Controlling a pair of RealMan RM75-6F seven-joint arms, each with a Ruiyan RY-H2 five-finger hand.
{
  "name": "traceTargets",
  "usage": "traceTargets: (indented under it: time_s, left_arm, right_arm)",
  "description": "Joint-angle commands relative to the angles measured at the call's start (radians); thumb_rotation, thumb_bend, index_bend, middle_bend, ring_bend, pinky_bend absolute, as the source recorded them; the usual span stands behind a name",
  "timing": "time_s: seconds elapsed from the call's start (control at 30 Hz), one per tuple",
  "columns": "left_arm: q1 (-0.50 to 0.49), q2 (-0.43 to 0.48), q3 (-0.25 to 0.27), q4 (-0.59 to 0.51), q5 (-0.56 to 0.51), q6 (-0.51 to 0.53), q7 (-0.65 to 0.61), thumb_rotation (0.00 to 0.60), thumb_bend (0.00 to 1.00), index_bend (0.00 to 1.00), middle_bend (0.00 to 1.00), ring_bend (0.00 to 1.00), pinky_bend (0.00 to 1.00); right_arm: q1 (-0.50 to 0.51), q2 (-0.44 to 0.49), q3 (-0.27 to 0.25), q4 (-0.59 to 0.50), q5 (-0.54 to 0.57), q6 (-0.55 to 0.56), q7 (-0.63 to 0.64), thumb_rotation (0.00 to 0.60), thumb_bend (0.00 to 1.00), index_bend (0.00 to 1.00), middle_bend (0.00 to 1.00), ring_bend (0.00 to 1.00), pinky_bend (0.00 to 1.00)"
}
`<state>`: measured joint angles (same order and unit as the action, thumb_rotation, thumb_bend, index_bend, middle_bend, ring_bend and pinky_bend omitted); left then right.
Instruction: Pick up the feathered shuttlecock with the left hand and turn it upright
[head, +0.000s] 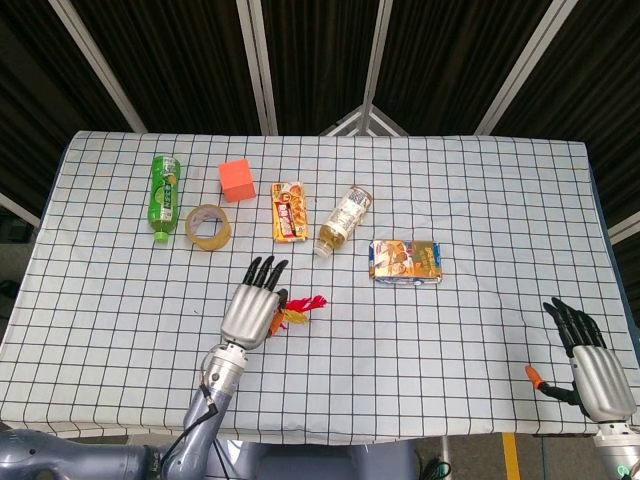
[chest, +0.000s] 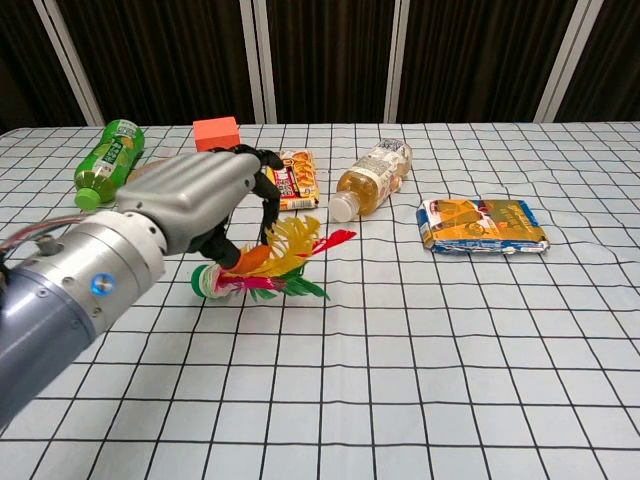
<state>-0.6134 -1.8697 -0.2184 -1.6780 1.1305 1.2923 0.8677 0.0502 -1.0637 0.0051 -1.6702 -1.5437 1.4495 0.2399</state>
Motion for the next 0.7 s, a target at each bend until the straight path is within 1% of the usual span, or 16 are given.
traceTargets:
  time_s: [0.03, 0.4, 0.47, 0.53, 0.6, 0.67, 0.7]
  left_arm:
    - [0.036, 0.062, 0.005, -0.046, 0.023, 0.025, -0.069, 0.600, 0.66, 0.64, 0.08, 0.00, 0.00]
    - [0.096, 0.188, 0.009, -0.088, 0.025, 0.036, -0.217, 0.600, 0.66, 0.64, 0.08, 0.00, 0.00]
    - [0.106, 0.207, 0.013, -0.093, 0.024, 0.037, -0.240, 0.600, 0.65, 0.62, 0.08, 0.00, 0.00]
    - [0.113, 0.223, 0.018, -0.095, 0.024, 0.037, -0.254, 0.600, 0.58, 0.53, 0.04, 0.00, 0.00]
    - [0.123, 0.243, 0.025, -0.099, 0.030, 0.037, -0.274, 0.600, 0.42, 0.32, 0.00, 0.00, 0.00]
    - [0.130, 0.261, 0.033, -0.103, 0.050, 0.040, -0.302, 0.600, 0.30, 0.14, 0.00, 0.00, 0.00]
    - [0.135, 0.269, 0.036, -0.105, 0.060, 0.042, -0.316, 0.600, 0.25, 0.07, 0.00, 0.00, 0.00]
  right_arm:
    - [-0.001, 0.000, 0.000, -0.001, 0.001, 0.001, -0.003, 0.600, 0.34, 0.00, 0.00, 0.00, 0.00]
    - [-0.002, -0.005, 0.001, -0.006, 0.009, -0.002, -0.020, 0.600, 0.34, 0.00, 0.00, 0.00, 0.00]
    - [-0.002, -0.005, 0.002, -0.006, 0.011, -0.002, -0.022, 0.600, 0.34, 0.00, 0.00, 0.00, 0.00]
    - [-0.002, -0.005, 0.003, -0.007, 0.012, -0.003, -0.023, 0.600, 0.34, 0.00, 0.00, 0.00, 0.00]
    - [-0.002, -0.006, 0.003, -0.007, 0.012, -0.003, -0.025, 0.600, 0.34, 0.00, 0.00, 0.00, 0.00]
    - [-0.001, -0.006, 0.004, -0.007, 0.012, -0.003, -0.026, 0.600, 0.34, 0.00, 0.00, 0.00, 0.00]
    - [-0.001, -0.006, 0.004, -0.007, 0.012, -0.003, -0.026, 0.600, 0.34, 0.00, 0.00, 0.00, 0.00]
